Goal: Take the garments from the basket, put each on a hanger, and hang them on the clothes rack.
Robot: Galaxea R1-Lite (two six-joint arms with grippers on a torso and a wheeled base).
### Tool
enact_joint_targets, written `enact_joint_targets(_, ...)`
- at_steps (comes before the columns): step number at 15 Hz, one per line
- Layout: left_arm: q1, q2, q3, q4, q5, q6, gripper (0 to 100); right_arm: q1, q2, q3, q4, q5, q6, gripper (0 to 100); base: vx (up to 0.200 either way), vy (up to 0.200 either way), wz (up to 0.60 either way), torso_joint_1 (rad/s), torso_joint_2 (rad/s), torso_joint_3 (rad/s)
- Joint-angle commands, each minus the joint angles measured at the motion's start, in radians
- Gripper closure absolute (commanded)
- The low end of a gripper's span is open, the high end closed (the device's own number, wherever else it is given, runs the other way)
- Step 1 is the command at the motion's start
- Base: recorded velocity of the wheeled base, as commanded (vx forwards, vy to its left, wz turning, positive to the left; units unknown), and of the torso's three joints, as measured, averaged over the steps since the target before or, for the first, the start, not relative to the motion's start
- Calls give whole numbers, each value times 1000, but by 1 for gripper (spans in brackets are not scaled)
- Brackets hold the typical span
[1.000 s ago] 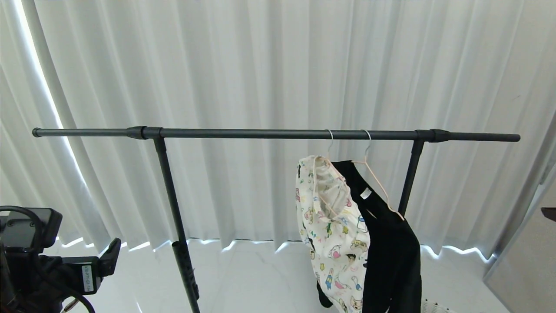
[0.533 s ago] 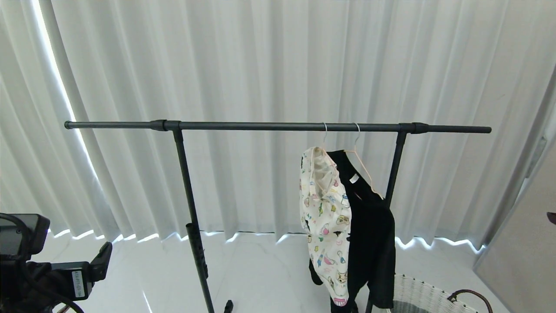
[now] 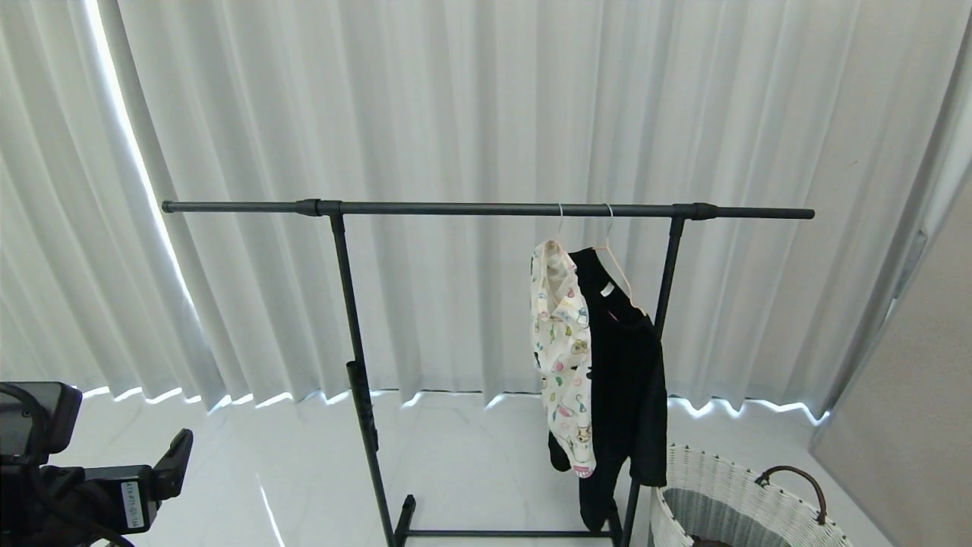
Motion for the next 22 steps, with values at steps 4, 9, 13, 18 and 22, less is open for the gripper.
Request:
enact_joint_targets(4,0,-10,3,-1,0,0,0,-28,-22,30,-10,-5,-54,0,-100,0,0,4,2,1)
enact_joint_targets(9,0,-99,69,26,0,0,0,-50,-69,97,-57,-5,-54,0,0,0,0,-175,410,221)
enact_joint_targets(13,0,-305,69,231,5,-2,0,-53,-190,220,-57,-19,-54,0,0,0,0,-229,524,286)
enact_joint_targets(18,-1,-1004,23,788,28,37,0,-211,-420,488,-214,-45,-31,0,0,0,0,-213,496,281)
enact_joint_targets(22,15,-1049,31,788,181,-25,0,-294,-548,626,-329,-33,67,0,0,0,0,-194,482,287)
